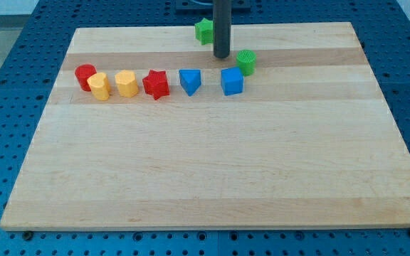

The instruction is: Push the green circle to the right of the blue cube

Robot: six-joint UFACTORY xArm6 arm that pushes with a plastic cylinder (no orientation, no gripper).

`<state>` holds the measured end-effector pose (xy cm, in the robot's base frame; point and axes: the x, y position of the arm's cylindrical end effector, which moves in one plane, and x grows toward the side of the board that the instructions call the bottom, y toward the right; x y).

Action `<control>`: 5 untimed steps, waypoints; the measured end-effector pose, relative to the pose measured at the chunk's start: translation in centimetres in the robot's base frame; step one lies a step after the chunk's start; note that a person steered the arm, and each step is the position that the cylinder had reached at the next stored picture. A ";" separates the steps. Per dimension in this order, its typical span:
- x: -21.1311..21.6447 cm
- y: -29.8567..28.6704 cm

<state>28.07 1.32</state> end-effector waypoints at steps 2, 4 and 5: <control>1.2 2.7; 3.0 5.8; 4.0 7.4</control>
<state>32.10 8.75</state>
